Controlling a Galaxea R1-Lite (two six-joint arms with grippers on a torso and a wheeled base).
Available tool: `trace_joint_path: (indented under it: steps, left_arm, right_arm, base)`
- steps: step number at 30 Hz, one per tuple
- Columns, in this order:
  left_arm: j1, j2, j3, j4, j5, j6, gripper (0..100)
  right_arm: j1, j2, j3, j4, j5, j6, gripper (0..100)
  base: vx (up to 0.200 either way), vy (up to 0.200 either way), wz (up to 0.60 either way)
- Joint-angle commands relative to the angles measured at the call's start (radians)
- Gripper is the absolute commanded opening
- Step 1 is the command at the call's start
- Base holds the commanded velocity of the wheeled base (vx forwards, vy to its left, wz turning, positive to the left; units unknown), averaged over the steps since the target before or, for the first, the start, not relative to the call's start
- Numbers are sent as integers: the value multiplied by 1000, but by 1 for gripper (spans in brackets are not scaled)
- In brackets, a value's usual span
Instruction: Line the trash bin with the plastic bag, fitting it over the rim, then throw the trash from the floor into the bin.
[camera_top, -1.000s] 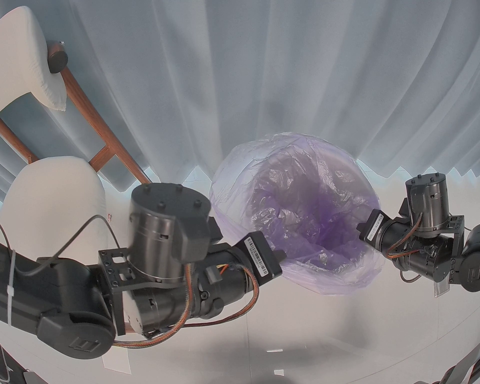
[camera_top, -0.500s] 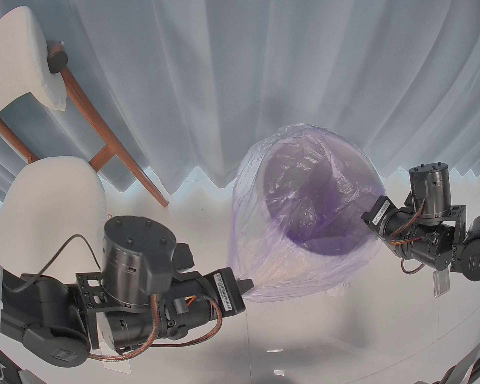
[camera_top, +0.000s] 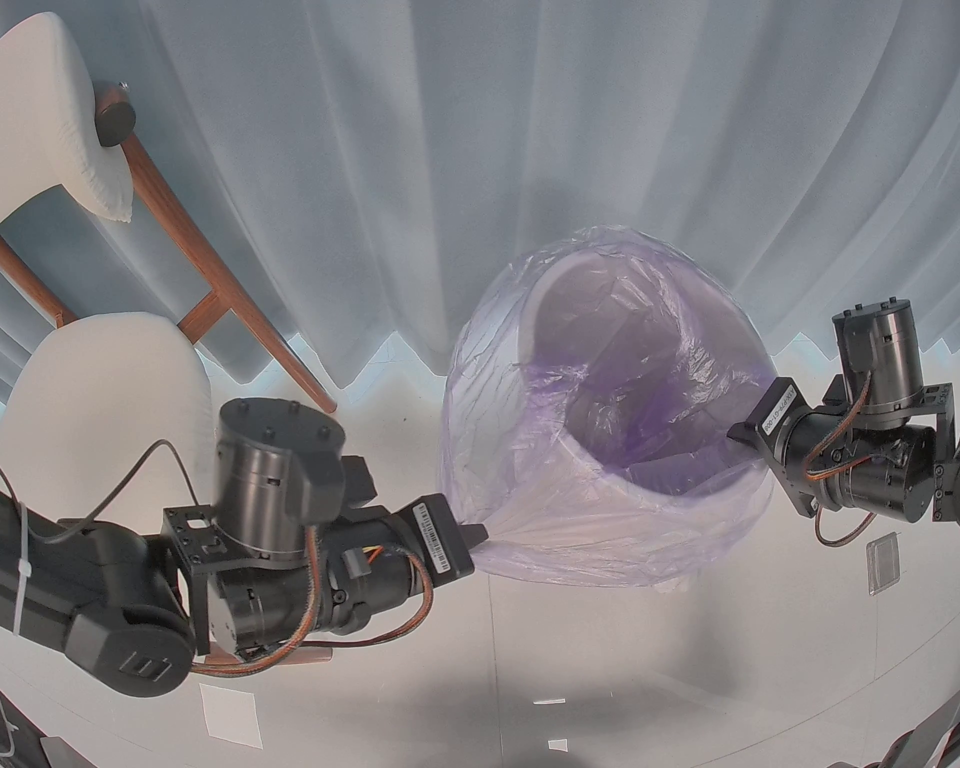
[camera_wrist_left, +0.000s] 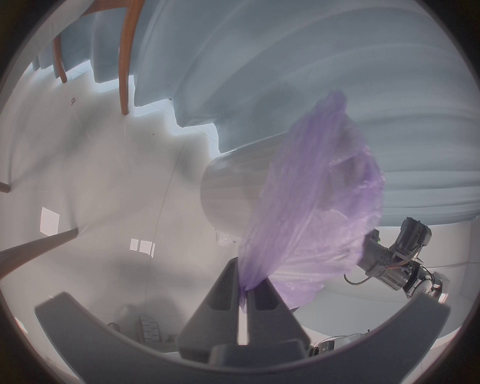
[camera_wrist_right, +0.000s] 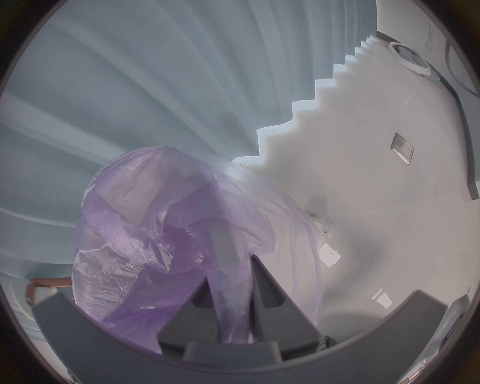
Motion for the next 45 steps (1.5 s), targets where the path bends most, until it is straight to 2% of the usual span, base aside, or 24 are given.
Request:
trace_joint_path:
  steps: [1, 6, 13, 14, 24, 27, 30, 32, 35, 39, 42, 45]
  left_arm:
    - [-15, 88, -71, -2, -5, 0, 0]
    - [7, 141, -147, 1, 2, 2, 0]
    - [44, 128, -138, 9, 29, 45, 0]
    - [42, 121, -132, 9, 29, 51, 100]
    - [-13, 4, -6, 0, 30, 53, 100]
    - [-6, -83, 37, 0, 30, 53, 100]
    - [60, -221, 118, -2, 18, 51, 100]
    - [73, -280, 164, -6, 7, 57, 100]
    - [80, -349, 206, -69, -51, 57, 100]
    - [114, -350, 224, -141, -103, 56, 100]
    - [157, -269, 186, -158, -120, 63, 100]
    - [169, -254, 153, -160, -123, 60, 100]
  right_arm:
    - [17, -44, -15, 27, 34, 8, 0]
    - [18, -70, -6, 67, 81, 8, 0]
    - [10, -68, -10, 76, 98, 8, 0]
    - [13, -67, -9, 75, 98, 8, 0]
    - [9, -64, 10, 76, 108, 1, 0]
    - [7, -65, 45, 70, 109, -36, 0]
    - [4, -64, 100, 61, 109, -116, 0]
    - [3, -59, 114, 49, 109, -131, 0]
    - [-2, -54, 117, 41, 111, -137, 0]
    - [-2, -53, 131, 43, 132, -182, 0]
    - [-2, -59, 188, 26, 166, -302, 0]
    - [-5, -65, 218, 3, 198, -352, 0]
  base:
    - [0, 0, 0]
    - [0, 0, 0]
    - [0, 0, 0]
    - [0, 0, 0]
    - [0, 0, 0]
    - [0, 0, 0]
    - [0, 0, 0]
    - [0, 0, 0]
    - [0, 0, 0]
    - [0, 0, 0]
    - [0, 0, 0]
    - [0, 0, 0]
